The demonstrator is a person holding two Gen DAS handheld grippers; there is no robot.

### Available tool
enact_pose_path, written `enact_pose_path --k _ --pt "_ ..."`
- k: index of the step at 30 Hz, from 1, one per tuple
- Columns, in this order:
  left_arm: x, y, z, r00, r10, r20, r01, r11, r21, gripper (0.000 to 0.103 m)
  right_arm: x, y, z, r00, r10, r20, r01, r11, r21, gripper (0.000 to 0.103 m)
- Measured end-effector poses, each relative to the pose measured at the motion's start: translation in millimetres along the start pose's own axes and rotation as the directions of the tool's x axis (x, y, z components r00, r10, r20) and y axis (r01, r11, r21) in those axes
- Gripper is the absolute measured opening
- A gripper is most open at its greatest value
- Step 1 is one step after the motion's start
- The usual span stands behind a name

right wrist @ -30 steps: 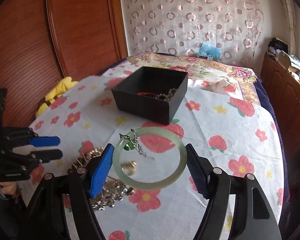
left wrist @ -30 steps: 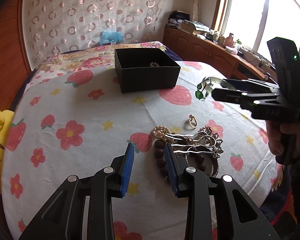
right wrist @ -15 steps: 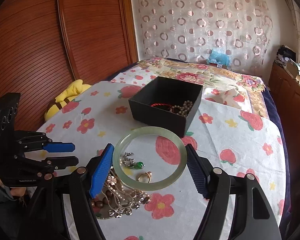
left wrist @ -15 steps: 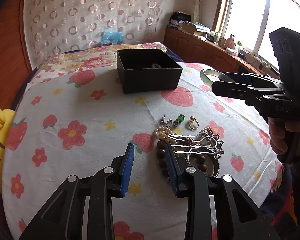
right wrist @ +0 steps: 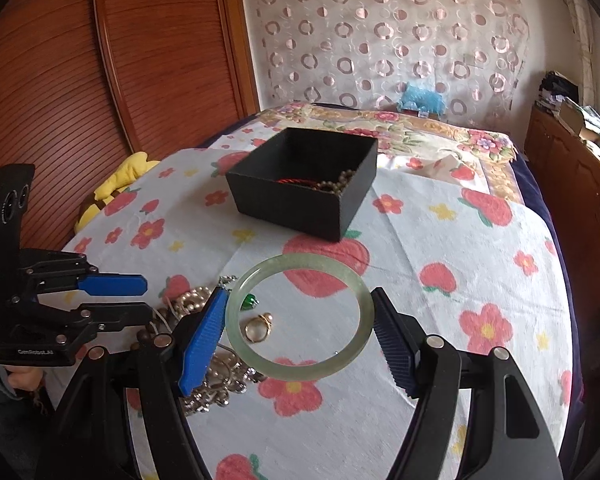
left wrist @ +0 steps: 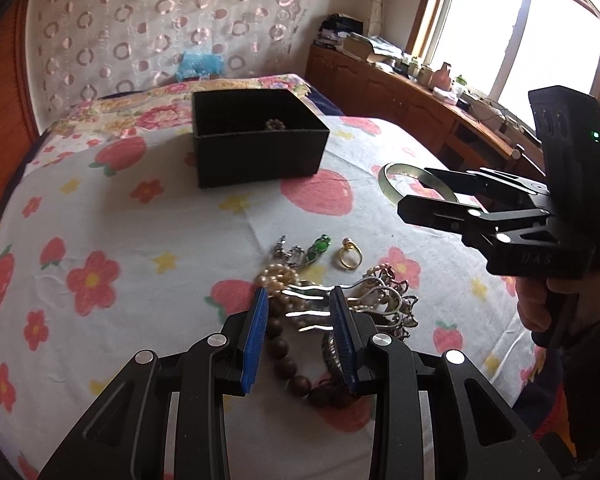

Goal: Organize jewelry
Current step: 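Grasp the silver hairpins with the left tool while the right tool holds the bangle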

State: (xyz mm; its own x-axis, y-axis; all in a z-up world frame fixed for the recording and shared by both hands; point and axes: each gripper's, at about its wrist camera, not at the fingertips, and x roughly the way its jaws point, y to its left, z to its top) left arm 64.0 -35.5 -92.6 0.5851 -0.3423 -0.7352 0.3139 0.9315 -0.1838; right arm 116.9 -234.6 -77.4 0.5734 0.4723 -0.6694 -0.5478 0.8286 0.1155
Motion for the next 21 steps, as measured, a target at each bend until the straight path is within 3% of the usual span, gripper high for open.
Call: enact_pose_path --k 9,14,21 --pt "12 0 -4 0.999 -0.042 -0.03 0.041 0.998 -0.037 0.029 -1 -9 -6 1.0 0.002 -0.001 -0.002 1.0 0.024 0.074" --pt "7 0 -1 0.999 -0.046 -0.012 0.046 0.998 -0.051 0.009 -1 -9 -7 1.0 0.006 -0.002 -0.005 1.0 0.02 0.074" --pt "-8 -18 8 0.998 -0.058 0.04 0.058 0.998 0.004 0.004 -1 -9 -6 1.0 -0.002 0.001 0.002 1.0 0.024 0.074"
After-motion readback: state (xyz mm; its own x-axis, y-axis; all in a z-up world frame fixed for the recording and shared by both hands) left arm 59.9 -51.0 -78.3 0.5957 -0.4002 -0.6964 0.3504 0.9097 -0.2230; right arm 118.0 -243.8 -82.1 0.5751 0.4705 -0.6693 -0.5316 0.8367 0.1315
